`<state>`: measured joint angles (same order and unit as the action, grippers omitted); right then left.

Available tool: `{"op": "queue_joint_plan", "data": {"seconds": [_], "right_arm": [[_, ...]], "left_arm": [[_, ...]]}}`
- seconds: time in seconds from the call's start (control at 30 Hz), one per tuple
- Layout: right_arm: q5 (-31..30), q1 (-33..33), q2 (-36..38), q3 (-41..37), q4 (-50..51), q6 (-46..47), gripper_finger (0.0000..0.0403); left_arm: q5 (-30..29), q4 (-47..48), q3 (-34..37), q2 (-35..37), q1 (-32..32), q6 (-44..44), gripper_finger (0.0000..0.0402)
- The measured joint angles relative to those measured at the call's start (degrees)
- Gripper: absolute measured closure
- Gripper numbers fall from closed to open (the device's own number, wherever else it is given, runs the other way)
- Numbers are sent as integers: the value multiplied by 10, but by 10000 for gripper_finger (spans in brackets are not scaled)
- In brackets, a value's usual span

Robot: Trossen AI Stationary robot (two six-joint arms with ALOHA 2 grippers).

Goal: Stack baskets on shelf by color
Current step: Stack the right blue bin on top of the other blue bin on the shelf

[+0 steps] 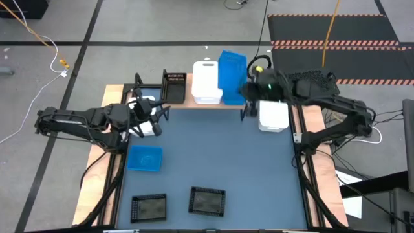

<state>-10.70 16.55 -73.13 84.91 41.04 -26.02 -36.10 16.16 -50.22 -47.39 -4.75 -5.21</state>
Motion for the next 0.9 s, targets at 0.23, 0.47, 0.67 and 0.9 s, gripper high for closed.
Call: {"op": "queue_joint_plan", "data": {"seconds": [0.23, 0.47, 0.67, 0.9], "right_arm": [[49, 91, -42, 5, 91, -36, 402], [111, 104, -57, 5, 112, -32, 402], [123, 104, -56, 5, 114, 8, 398], [120, 104, -56, -12, 122, 33, 375]], "left_arm": [[0, 0, 0, -20, 0, -3, 295], [0, 0, 0, -30, 7, -18, 295], [0, 0, 0, -29, 19, -7, 295], [0, -1, 0, -29, 22, -5, 295]]}}
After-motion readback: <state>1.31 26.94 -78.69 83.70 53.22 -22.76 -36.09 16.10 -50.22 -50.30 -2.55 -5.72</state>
